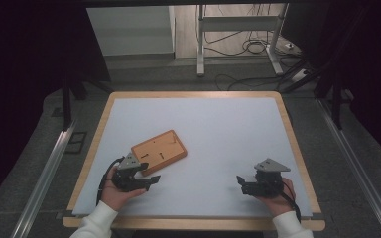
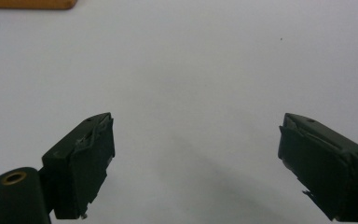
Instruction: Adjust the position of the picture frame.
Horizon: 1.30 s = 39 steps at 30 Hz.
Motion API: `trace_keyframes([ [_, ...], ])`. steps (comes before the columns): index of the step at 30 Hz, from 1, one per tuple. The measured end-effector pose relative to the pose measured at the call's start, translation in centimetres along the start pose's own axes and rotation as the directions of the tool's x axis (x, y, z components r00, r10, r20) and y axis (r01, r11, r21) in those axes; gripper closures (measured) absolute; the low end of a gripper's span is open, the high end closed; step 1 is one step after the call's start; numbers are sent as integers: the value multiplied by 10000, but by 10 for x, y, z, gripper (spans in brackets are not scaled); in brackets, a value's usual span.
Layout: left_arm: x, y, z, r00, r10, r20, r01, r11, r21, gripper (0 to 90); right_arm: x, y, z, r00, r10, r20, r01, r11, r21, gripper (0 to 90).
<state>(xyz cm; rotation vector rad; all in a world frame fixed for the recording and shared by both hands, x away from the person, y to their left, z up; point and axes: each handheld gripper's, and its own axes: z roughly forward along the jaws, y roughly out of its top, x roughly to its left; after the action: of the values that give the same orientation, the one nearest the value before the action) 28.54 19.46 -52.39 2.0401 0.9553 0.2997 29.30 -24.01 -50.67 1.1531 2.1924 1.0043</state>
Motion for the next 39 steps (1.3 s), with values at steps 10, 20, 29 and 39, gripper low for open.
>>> trace_keyframes([
  [10,0,0,-1,10000,94,6,-94,9999,-102,298,7,3,2,9994,-307,-158,305,9995,-94,142],
  [20,-3,-3,-1,9997,240,11,-240,9997,25,303,23,15,9,9975,-587,-392,587,9983,-10,181],
  [29,-9,-5,-3,9986,513,132,-515,9986,86,303,45,31,23,9943,-910,-558,905,9958,-104,214],
  [39,-7,1,1,9981,577,198,-578,9983,22,303,66,50,50,9871,-1297,-939,1291,9915,-129,258],
])
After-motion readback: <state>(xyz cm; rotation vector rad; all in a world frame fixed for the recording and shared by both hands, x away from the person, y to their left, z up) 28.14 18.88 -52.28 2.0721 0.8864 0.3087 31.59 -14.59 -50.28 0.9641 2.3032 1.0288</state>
